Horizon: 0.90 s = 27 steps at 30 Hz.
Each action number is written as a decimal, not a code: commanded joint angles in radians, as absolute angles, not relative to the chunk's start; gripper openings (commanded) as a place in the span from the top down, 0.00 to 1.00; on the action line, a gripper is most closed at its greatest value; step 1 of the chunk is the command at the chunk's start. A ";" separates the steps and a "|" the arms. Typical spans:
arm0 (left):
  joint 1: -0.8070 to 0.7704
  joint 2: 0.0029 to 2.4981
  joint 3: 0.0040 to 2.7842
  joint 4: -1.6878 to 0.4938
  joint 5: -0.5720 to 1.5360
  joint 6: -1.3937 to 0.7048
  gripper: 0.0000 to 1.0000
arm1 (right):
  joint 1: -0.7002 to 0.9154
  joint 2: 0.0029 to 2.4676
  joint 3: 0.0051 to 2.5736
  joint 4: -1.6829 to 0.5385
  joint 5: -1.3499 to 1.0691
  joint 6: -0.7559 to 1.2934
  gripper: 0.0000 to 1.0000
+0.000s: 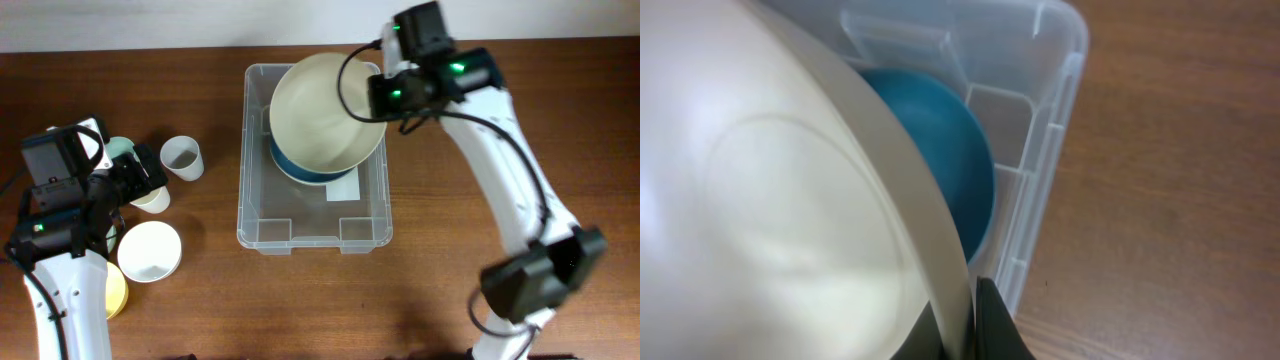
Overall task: Pack container
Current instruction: 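Lift the cream bowl with the right gripper and stack it in the bin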
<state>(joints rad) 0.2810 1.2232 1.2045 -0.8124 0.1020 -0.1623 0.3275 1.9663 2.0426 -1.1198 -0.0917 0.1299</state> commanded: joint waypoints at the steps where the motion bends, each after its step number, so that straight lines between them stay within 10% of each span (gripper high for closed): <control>1: 0.284 1.223 1.223 -0.814 0.109 -0.171 0.00 | 0.349 2.068 2.162 -1.143 -0.048 0.108 0.96; 9: 0.284 1.223 1.223 -0.817 0.109 -0.171 0.00 | 0.348 2.209 2.184 -1.148 -0.048 0.107 0.96; 15: 0.284 1.223 1.223 -0.817 0.109 -0.170 0.00 | 0.348 2.217 2.204 -1.143 -0.047 0.081 0.70; 23: 0.284 1.223 1.223 -0.817 0.109 -0.169 0.00 | 0.331 2.186 2.466 -1.315 0.151 0.138 0.60; 27: 0.284 1.223 1.223 -0.817 0.110 -0.132 0.00 | 0.252 2.139 2.620 -1.406 0.218 0.237 0.29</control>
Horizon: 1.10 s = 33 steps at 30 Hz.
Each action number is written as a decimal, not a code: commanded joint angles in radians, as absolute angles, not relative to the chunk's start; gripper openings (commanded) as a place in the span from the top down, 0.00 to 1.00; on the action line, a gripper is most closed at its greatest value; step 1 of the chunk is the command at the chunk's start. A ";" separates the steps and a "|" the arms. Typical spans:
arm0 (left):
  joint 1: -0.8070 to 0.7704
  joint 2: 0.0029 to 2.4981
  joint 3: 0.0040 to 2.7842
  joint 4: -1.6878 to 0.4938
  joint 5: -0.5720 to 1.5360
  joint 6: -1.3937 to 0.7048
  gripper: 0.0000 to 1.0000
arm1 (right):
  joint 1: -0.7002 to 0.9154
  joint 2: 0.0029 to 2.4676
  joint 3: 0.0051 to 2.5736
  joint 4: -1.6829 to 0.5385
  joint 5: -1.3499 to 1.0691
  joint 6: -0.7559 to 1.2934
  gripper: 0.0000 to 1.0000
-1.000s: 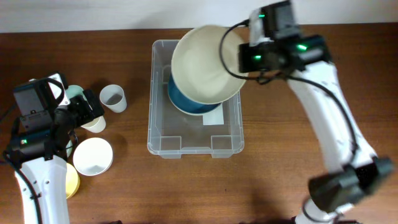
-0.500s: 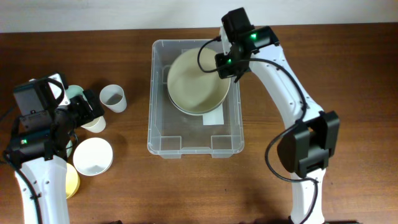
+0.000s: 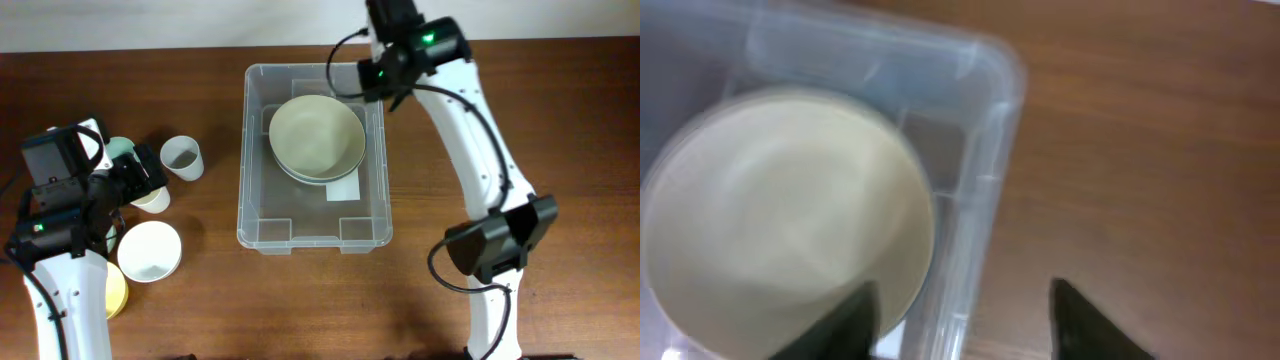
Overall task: Pack container
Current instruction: 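Lift the cream bowl with the right gripper and stack it in the bin, then move the left gripper to the grey cup and grasp its rim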
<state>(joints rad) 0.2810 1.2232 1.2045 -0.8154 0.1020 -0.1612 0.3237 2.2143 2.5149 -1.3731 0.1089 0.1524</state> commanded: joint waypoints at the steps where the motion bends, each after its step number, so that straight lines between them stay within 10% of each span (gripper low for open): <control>1: 0.283 1.223 1.223 -0.817 0.110 -0.117 0.00 | 0.226 2.128 2.646 -1.427 0.217 0.265 0.20; 5: 0.253 1.223 1.223 -0.813 0.109 -0.079 0.00 | 0.091 2.072 2.707 -1.560 0.180 0.347 0.02; 33: 0.055 1.718 1.815 -1.074 -0.008 -0.062 0.00 | -0.105 1.416 1.564 -1.567 -0.015 0.236 0.01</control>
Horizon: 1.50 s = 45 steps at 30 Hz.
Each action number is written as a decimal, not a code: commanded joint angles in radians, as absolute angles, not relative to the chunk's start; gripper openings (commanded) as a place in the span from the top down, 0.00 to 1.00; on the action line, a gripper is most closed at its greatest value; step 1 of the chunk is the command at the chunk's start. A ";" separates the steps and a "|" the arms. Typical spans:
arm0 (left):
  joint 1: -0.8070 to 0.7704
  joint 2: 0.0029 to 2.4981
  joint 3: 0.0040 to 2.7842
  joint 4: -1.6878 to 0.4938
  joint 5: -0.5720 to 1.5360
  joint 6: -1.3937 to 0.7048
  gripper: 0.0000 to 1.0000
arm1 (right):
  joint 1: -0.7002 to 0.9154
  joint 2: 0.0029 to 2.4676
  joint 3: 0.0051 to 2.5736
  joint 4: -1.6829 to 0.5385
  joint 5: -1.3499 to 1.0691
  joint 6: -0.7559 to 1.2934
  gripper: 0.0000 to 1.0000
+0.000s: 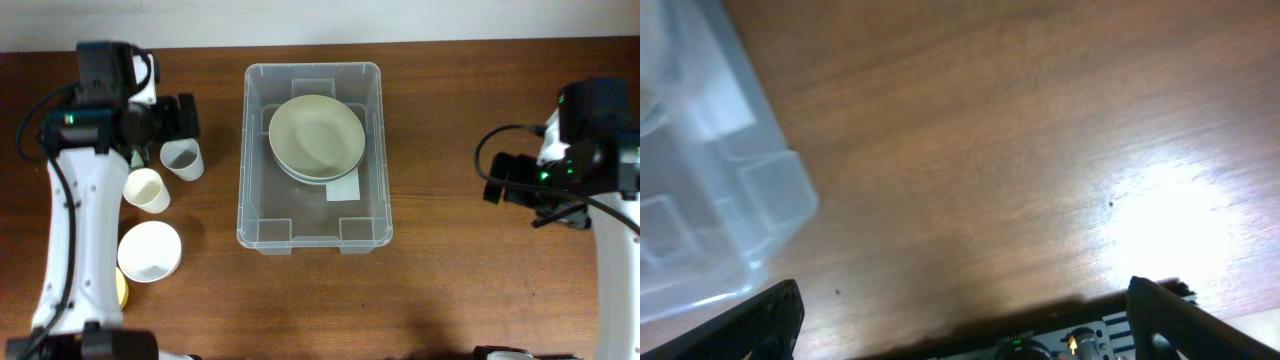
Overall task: Pack container
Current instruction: 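Move the left gripper to the grey cup and grasp its rim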
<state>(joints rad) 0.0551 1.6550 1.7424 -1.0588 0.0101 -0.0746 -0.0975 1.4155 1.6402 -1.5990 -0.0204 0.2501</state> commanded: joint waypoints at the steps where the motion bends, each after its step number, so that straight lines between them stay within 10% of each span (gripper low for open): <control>1: 0.055 1.734 1.822 -1.071 -0.007 -0.062 0.00 | -0.105 1.416 1.534 -1.541 -0.015 0.236 0.01; 45: 0.006 2.196 1.821 -1.040 0.072 -0.052 0.00 | -0.105 1.416 1.447 -1.451 -0.015 0.224 0.01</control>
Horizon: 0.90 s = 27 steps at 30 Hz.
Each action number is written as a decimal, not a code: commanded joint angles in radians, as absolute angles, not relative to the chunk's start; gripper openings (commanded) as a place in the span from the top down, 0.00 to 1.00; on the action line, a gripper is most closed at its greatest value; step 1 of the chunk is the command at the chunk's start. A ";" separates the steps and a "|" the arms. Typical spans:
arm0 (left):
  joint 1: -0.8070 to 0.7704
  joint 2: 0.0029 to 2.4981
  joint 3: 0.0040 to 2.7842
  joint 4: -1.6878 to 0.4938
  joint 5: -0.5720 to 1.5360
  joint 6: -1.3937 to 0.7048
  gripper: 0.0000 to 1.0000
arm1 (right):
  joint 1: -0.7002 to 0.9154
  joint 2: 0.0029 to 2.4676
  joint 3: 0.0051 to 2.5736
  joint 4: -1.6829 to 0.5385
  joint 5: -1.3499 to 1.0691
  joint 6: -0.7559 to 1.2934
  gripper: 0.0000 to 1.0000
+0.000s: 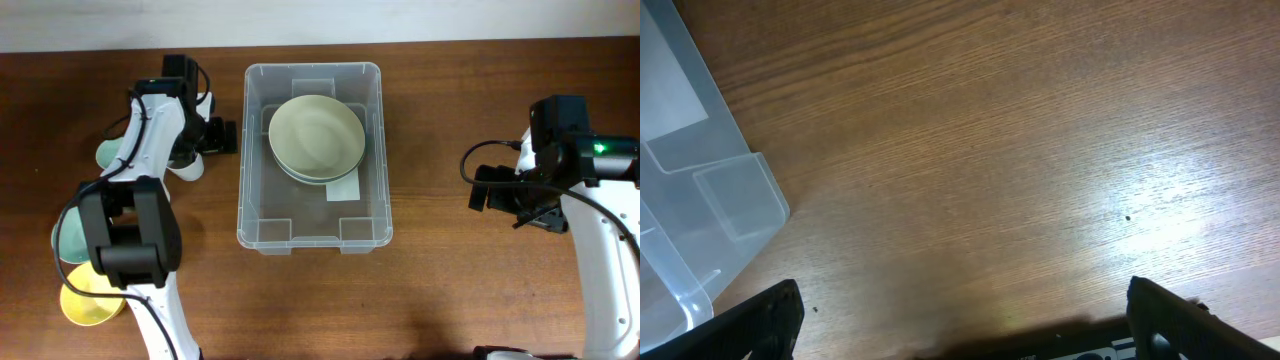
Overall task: Pack container
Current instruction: 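Move the left gripper to the grey cup and grasp its rim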
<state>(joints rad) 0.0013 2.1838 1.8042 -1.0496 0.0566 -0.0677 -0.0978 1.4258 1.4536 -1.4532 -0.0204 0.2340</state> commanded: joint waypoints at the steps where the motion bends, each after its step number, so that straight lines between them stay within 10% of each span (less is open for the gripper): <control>1: 0.006 2.196 1.821 -1.039 0.071 -0.051 0.02 | -0.105 1.416 1.447 -1.451 -0.015 0.224 0.01; 9: 0.004 2.196 1.821 -1.046 0.029 -0.051 0.64 | -0.105 1.416 1.447 -1.452 -0.015 0.224 0.01; 27: 0.004 2.196 1.820 -1.078 -0.049 -0.052 0.99 | -0.105 1.416 1.447 -1.458 -0.015 0.224 0.01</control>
